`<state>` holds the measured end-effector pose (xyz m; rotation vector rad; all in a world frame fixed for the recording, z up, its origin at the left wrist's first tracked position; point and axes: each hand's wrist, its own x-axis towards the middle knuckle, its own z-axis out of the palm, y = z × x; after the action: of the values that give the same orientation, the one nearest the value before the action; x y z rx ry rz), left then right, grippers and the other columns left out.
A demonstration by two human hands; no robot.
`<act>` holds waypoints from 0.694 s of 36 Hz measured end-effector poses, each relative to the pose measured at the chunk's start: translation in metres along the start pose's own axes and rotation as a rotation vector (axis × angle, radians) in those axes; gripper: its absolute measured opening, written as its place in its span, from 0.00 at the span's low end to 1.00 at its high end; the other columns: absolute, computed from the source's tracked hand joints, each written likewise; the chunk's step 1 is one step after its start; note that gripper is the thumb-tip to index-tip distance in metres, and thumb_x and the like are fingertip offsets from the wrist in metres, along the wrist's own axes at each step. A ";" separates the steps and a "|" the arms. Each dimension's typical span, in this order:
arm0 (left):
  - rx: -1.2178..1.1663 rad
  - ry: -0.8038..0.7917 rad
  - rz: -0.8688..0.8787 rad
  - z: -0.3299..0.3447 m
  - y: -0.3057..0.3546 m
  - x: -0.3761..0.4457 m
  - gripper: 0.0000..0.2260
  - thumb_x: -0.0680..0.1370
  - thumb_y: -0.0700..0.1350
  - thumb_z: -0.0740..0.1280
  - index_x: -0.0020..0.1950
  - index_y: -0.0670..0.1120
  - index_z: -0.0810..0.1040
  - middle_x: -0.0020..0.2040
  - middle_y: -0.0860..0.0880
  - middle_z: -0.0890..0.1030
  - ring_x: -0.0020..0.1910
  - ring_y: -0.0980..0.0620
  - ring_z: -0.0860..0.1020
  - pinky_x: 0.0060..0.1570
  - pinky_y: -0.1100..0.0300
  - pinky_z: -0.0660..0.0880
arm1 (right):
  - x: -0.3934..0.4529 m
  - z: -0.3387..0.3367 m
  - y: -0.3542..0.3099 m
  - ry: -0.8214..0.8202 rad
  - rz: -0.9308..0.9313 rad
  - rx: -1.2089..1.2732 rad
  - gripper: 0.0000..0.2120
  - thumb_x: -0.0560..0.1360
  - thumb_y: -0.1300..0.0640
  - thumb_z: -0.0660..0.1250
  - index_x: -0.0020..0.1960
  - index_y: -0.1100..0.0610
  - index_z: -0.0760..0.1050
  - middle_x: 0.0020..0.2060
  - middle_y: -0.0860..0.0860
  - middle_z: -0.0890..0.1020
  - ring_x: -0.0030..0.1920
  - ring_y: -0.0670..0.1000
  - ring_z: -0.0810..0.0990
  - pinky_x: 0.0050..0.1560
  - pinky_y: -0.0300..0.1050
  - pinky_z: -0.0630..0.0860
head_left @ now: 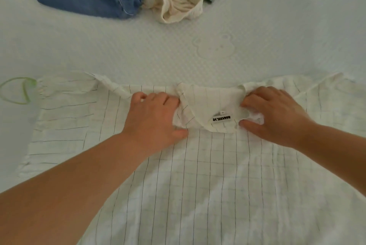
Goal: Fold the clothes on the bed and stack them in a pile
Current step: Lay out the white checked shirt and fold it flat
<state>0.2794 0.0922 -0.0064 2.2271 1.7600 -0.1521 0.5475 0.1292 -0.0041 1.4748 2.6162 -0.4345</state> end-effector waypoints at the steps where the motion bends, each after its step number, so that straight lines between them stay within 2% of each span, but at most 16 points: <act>1: -0.013 0.015 -0.021 0.003 0.000 0.001 0.30 0.66 0.70 0.60 0.60 0.52 0.74 0.53 0.55 0.77 0.52 0.52 0.75 0.55 0.55 0.59 | 0.000 -0.001 0.001 0.001 -0.035 0.005 0.16 0.65 0.49 0.73 0.49 0.56 0.80 0.45 0.51 0.79 0.46 0.56 0.78 0.50 0.50 0.70; 4: -0.032 0.054 -0.029 0.004 0.002 0.002 0.27 0.70 0.66 0.60 0.61 0.50 0.73 0.49 0.54 0.79 0.48 0.50 0.77 0.51 0.55 0.61 | -0.003 -0.004 0.007 0.010 -0.130 0.011 0.11 0.63 0.55 0.76 0.44 0.55 0.81 0.43 0.52 0.80 0.44 0.56 0.79 0.48 0.49 0.70; 7: -0.062 0.052 -0.009 0.003 -0.001 0.004 0.24 0.73 0.63 0.59 0.64 0.52 0.72 0.34 0.57 0.73 0.38 0.50 0.76 0.48 0.54 0.64 | -0.007 -0.007 0.011 -0.031 -0.180 -0.019 0.09 0.62 0.58 0.77 0.41 0.55 0.81 0.45 0.54 0.81 0.45 0.57 0.80 0.49 0.51 0.73; 9: -0.085 0.124 0.091 0.002 -0.006 0.003 0.14 0.75 0.54 0.61 0.55 0.51 0.80 0.29 0.57 0.67 0.32 0.51 0.71 0.43 0.56 0.64 | -0.008 -0.010 0.011 -0.046 -0.215 -0.039 0.06 0.65 0.54 0.74 0.39 0.54 0.80 0.48 0.55 0.81 0.47 0.58 0.79 0.51 0.53 0.73; 10: -0.097 0.171 0.150 0.001 -0.009 0.002 0.11 0.74 0.50 0.62 0.48 0.49 0.83 0.28 0.56 0.68 0.30 0.51 0.69 0.42 0.57 0.64 | -0.009 -0.011 0.009 -0.052 -0.222 -0.027 0.07 0.67 0.50 0.70 0.40 0.53 0.79 0.49 0.54 0.80 0.49 0.58 0.79 0.52 0.52 0.71; 12: -0.130 0.239 0.250 0.002 -0.014 -0.004 0.12 0.72 0.46 0.61 0.40 0.46 0.84 0.31 0.50 0.74 0.31 0.48 0.72 0.38 0.56 0.67 | -0.008 -0.015 0.001 -0.044 -0.210 0.049 0.14 0.70 0.43 0.61 0.42 0.52 0.79 0.51 0.52 0.79 0.52 0.56 0.77 0.54 0.51 0.68; 17: -0.163 0.289 0.391 0.006 -0.014 -0.020 0.11 0.71 0.43 0.62 0.42 0.44 0.84 0.44 0.44 0.83 0.43 0.44 0.81 0.43 0.51 0.78 | 0.019 -0.024 -0.044 0.091 -0.012 0.327 0.23 0.72 0.36 0.55 0.49 0.53 0.78 0.50 0.46 0.75 0.53 0.47 0.72 0.56 0.45 0.66; 20: -0.173 0.220 0.396 0.007 -0.010 -0.025 0.11 0.72 0.44 0.62 0.44 0.44 0.84 0.49 0.46 0.84 0.49 0.44 0.82 0.47 0.50 0.78 | 0.050 -0.023 -0.081 -0.021 0.192 0.416 0.31 0.67 0.28 0.52 0.55 0.49 0.73 0.45 0.42 0.76 0.47 0.45 0.75 0.45 0.43 0.71; 22: -0.174 0.182 0.393 0.007 -0.006 -0.028 0.11 0.73 0.45 0.62 0.43 0.44 0.83 0.51 0.46 0.83 0.51 0.45 0.81 0.49 0.52 0.78 | 0.068 -0.018 -0.101 -0.164 0.316 0.326 0.33 0.64 0.23 0.52 0.55 0.47 0.68 0.38 0.42 0.76 0.36 0.44 0.74 0.32 0.42 0.67; 24: -0.174 0.159 0.405 0.008 -0.005 -0.031 0.10 0.72 0.44 0.62 0.42 0.44 0.83 0.49 0.47 0.83 0.48 0.46 0.81 0.51 0.54 0.76 | 0.081 -0.013 -0.117 -0.224 0.309 0.192 0.29 0.68 0.26 0.55 0.53 0.49 0.68 0.33 0.44 0.74 0.32 0.44 0.71 0.28 0.40 0.60; 25: -0.172 0.143 0.412 0.009 -0.006 -0.033 0.10 0.71 0.44 0.62 0.41 0.44 0.82 0.48 0.48 0.83 0.47 0.46 0.81 0.53 0.54 0.75 | 0.085 -0.011 -0.121 -0.227 0.295 0.174 0.25 0.70 0.30 0.57 0.51 0.51 0.69 0.33 0.45 0.74 0.32 0.45 0.71 0.28 0.40 0.60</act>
<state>0.2666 0.0600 -0.0073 2.4592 1.2791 0.2431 0.4002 0.1429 0.0104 1.7154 2.1904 -0.7594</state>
